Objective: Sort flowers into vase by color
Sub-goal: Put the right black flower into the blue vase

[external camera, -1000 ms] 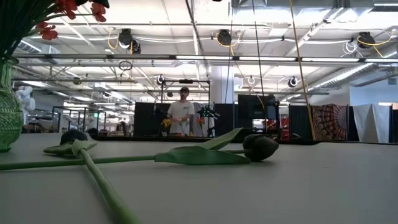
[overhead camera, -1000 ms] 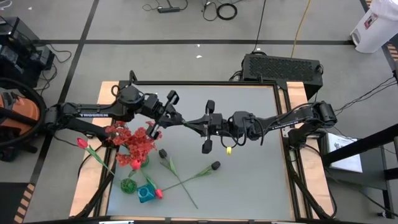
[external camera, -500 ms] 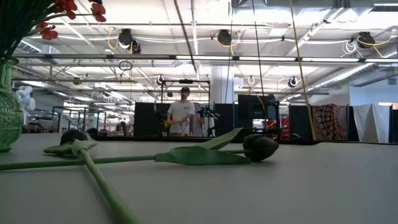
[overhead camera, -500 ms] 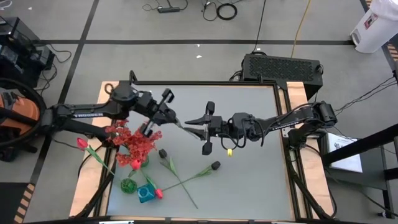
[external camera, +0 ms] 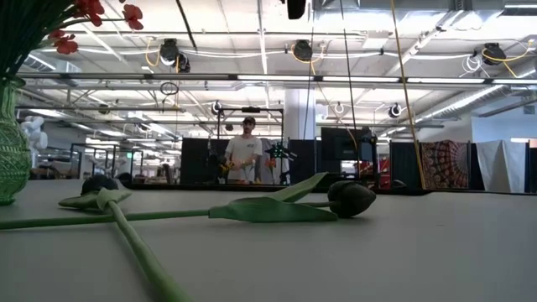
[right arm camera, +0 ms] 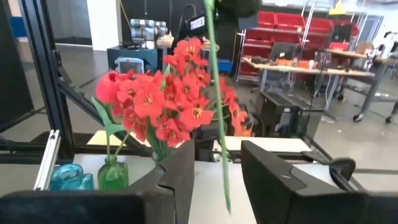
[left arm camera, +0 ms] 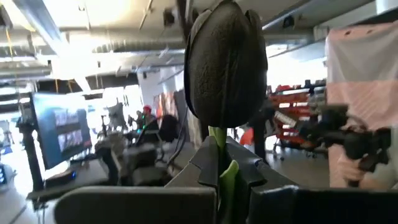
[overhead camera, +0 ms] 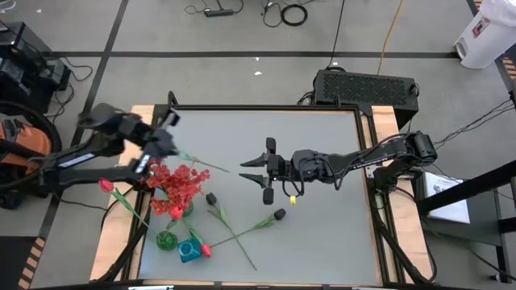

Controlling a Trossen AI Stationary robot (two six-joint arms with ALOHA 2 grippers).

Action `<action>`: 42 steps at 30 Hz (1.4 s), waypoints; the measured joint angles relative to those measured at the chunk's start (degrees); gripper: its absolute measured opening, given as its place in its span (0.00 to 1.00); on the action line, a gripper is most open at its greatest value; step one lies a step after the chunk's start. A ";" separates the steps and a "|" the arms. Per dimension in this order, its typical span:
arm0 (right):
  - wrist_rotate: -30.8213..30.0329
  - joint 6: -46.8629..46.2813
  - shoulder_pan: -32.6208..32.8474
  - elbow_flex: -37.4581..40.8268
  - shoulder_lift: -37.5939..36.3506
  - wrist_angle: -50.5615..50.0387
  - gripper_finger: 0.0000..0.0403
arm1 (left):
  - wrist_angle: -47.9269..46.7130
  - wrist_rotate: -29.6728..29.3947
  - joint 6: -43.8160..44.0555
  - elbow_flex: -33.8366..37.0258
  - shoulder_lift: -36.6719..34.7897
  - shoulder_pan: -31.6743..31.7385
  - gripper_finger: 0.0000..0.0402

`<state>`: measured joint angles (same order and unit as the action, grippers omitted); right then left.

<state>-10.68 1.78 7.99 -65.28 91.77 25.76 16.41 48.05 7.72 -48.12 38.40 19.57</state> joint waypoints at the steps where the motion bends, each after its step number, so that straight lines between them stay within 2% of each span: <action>1: 0.00 -0.30 0.00 0.00 0.00 -0.13 0.31 | -0.06 0.04 1.03 0.00 -1.34 0.23 0.02; 5: 0.04 -0.45 0.00 0.00 0.00 0.00 0.31 | -0.69 1.09 4.35 0.00 -5.85 0.75 0.02; 9: 0.07 -1.06 0.00 0.00 0.00 -0.19 0.31 | -1.12 6.50 8.40 0.00 -8.74 0.71 0.02; 13: 0.07 -1.13 0.00 0.00 -0.02 -0.48 0.31 | -1.12 12.36 10.03 0.00 -9.67 0.26 0.02; 17: 0.07 -1.13 0.00 0.00 -0.01 -0.47 0.31 | -0.73 13.33 10.01 0.00 -9.61 -0.74 0.02; 22: 0.07 -1.13 -0.04 0.00 -0.02 -0.48 0.31 | 0.58 12.87 9.95 0.00 -8.07 -2.34 0.02; 28: 0.04 -1.14 -0.09 0.00 -0.02 -0.83 0.31 | 10.64 11.46 10.03 0.00 -3.52 -5.08 0.02; 32: 0.07 -1.14 -0.09 0.00 -0.02 -1.41 0.31 | 16.86 11.58 14.78 0.00 0.27 -7.21 0.02; 37: 0.07 -1.15 -0.09 0.00 -0.02 -2.58 0.31 | 19.04 12.94 19.72 0.00 4.21 -11.18 0.03; 42: 0.07 -1.13 -0.09 0.00 -0.02 -2.58 0.31 | 19.61 12.91 20.49 0.00 5.80 -15.38 0.03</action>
<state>-10.61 0.64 7.90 -65.28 91.74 23.18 36.02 60.96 28.21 -48.12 44.20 4.19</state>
